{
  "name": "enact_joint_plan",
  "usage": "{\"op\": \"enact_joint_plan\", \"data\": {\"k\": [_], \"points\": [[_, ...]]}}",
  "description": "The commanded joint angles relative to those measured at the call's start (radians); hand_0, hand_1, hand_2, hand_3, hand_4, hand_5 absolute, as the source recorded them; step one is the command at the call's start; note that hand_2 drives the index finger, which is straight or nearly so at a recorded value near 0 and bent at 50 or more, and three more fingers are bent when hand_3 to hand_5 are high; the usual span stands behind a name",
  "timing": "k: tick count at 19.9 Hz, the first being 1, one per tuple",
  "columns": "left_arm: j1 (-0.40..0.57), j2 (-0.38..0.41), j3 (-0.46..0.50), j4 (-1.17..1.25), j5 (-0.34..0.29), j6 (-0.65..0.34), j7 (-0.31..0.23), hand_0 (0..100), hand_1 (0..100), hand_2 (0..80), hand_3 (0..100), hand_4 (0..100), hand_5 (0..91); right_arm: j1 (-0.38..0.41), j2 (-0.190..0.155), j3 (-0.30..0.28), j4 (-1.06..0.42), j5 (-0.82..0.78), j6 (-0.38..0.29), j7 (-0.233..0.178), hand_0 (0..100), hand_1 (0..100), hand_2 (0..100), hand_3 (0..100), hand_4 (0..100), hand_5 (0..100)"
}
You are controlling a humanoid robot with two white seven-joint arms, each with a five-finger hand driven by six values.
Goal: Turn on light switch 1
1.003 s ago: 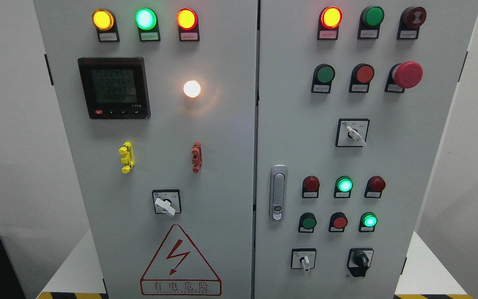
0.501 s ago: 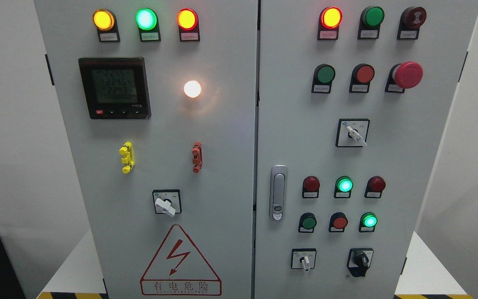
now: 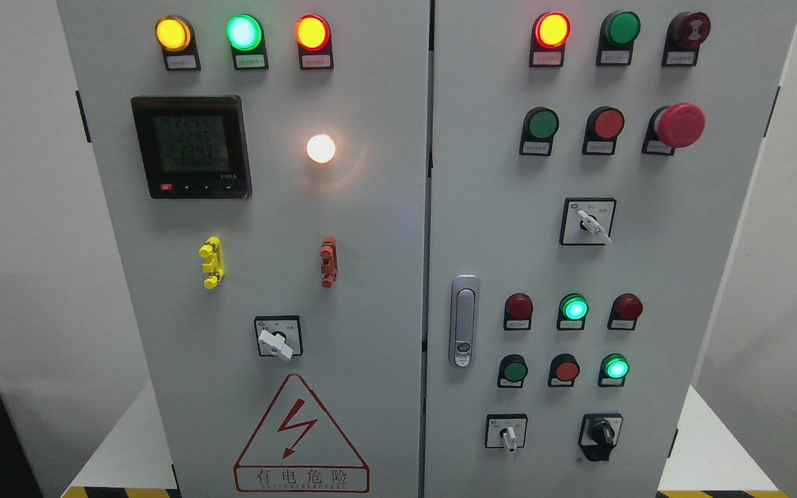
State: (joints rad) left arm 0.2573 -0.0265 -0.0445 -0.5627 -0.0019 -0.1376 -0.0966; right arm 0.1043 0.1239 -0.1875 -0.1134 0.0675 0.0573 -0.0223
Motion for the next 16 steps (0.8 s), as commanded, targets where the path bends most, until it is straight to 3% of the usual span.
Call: {"op": "enact_joint_plan", "data": {"k": [1, 8, 16], "points": [[-0.029, -0.01, 0.006, 0.391, -0.029, 0.093, -0.048, 33, 11, 0.0, 0, 4, 0.0, 0.0, 0.0, 0.0, 0.0, 0.0, -0.001, 0.001, 0, 0, 0, 0, 0, 0], [-0.039, -0.033, 0.006, 0.399, -0.027, 0.096, -0.038, 30, 1, 0.0, 0, 0, 0.0, 0.0, 0.0, 0.0, 0.0, 0.0, -0.001, 0.001, 0, 0, 0, 0, 0, 0], [-0.046, -0.035, 0.006, 0.402, -0.029, 0.095, -0.02, 30, 0, 0.0, 0, 0, 0.0, 0.0, 0.0, 0.0, 0.0, 0.0, -0.001, 0.001, 0, 0, 0, 0, 0, 0]]}}
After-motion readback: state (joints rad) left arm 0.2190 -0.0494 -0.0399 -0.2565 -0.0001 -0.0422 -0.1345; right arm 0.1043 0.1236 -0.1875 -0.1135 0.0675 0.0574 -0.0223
